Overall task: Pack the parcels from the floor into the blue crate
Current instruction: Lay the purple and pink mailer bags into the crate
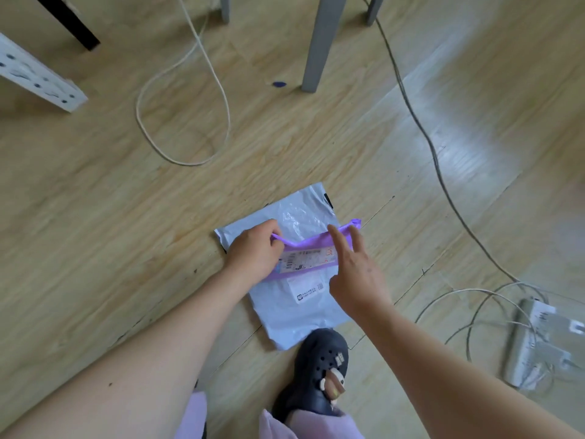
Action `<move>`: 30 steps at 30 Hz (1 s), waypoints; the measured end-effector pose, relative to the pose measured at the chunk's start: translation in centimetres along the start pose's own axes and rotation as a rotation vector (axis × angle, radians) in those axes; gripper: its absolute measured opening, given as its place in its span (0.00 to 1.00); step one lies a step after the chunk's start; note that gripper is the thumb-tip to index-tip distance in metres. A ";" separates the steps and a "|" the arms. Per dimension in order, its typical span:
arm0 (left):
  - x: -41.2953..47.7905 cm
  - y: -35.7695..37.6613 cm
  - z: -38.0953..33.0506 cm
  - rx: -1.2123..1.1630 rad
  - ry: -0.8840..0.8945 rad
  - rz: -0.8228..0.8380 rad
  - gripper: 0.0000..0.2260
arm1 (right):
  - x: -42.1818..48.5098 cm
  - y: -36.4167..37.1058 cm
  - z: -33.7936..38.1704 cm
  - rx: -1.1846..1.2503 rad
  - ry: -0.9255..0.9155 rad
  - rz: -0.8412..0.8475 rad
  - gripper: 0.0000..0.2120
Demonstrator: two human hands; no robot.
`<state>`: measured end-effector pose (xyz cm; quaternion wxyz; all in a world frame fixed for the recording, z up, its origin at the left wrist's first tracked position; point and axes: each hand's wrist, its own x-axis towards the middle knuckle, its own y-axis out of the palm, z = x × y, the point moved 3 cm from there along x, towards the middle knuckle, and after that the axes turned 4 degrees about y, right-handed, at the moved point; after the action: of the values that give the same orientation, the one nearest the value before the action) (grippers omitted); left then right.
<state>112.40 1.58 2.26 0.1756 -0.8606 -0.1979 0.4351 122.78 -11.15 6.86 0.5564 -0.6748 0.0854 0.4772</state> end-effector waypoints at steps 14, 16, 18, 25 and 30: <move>-17.0 -17.6 -5.6 -0.212 -0.021 -0.433 0.26 | -12.4 -11.1 9.1 0.125 -0.086 -0.120 0.07; -19.8 -19.5 -3.9 -0.393 -0.193 -0.491 0.30 | -14.6 -11.9 11.4 0.209 -0.097 -0.078 0.11; -22.5 -20.7 -2.3 -0.619 -0.374 -0.455 0.29 | -16.6 -12.2 13.9 0.293 -0.121 -0.029 0.14; -31.6 -26.0 5.4 -1.003 -0.424 -0.412 0.09 | -23.9 -11.2 24.8 0.458 -0.146 0.093 0.12; -38.8 -31.3 12.6 -1.050 -0.434 -0.545 0.11 | -30.3 -8.9 33.0 0.421 -0.234 0.141 0.09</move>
<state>75.14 11.05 36.41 -0.2097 -0.6428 -0.6285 0.3843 94.37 6.97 37.65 0.6562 -0.4766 0.1648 0.5613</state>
